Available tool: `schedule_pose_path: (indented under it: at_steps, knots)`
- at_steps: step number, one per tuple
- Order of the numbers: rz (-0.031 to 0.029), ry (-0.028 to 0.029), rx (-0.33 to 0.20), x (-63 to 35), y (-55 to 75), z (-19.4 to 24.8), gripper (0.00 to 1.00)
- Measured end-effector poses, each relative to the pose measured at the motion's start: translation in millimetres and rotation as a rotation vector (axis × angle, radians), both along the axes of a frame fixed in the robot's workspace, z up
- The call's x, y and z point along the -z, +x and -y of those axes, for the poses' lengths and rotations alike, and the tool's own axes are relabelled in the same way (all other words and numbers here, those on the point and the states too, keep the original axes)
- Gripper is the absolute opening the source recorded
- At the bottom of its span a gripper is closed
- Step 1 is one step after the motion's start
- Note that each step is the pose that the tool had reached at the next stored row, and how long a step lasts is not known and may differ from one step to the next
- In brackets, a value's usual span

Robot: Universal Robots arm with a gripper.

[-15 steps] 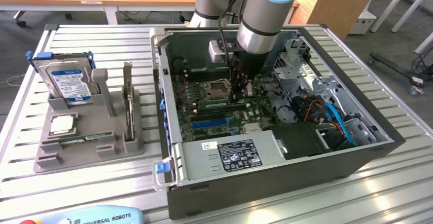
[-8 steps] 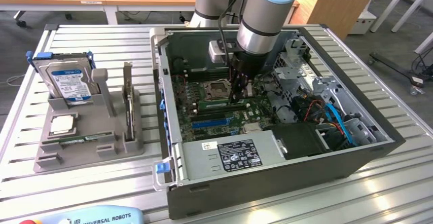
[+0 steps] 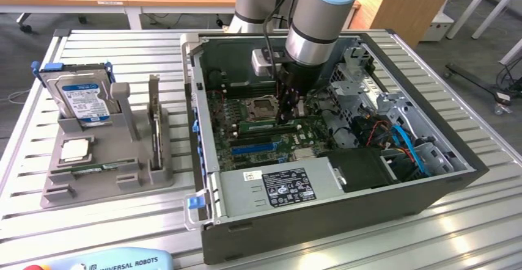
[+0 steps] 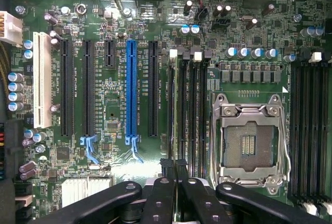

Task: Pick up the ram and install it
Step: 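Insert the ram into the slot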

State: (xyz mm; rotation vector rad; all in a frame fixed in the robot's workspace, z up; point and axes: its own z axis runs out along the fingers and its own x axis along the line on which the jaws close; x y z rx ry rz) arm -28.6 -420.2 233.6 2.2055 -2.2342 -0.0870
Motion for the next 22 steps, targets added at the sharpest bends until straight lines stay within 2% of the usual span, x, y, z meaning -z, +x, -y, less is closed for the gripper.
schedule_pose_path:
  at_steps: [22]
  knots:
    - [0.0,0.0,-0.007,1.4,0.0,0.0,0.12]
